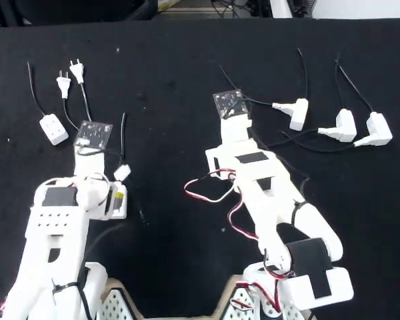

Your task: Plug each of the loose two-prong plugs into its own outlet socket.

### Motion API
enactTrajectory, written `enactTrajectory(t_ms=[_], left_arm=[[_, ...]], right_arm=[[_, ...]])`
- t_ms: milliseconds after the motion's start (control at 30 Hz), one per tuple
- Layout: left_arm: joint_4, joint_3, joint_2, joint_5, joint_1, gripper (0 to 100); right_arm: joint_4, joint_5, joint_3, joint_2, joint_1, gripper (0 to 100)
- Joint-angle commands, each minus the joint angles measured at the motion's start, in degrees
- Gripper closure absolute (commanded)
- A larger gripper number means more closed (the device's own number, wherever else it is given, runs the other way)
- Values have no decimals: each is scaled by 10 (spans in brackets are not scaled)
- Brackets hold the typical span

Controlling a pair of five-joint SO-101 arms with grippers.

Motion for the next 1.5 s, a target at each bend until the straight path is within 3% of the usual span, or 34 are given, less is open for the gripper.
enactTrajectory(t_ms=[0,333,567,700,933,1033,1100,1300,1467], left_arm=[[40,-67,-10,-17,7,784],[37,-64,-3,-127,-138,784],[-36,27,-5,-128,-129,784],[-91,69,-9,-112,-93,784],[-92,25,-9,70,72,784],[-97,28,-6,75,147,784],[-93,28,-4,47,162,784],[-94,10,-9,-36,65,784],[-97,-42,-8,-40,-17,784]], right_arm=[[-12,-5,-15,-29,12,776],[-12,-7,-15,-29,13,776],[-12,-8,-15,-29,25,776],[-12,-18,-18,-31,47,776],[-12,-53,-22,-29,49,776],[-12,-53,-22,-29,49,776],[-12,-53,-22,-29,49,776],[-12,-52,-22,-29,49,776],[-12,-54,-22,-29,49,776]])
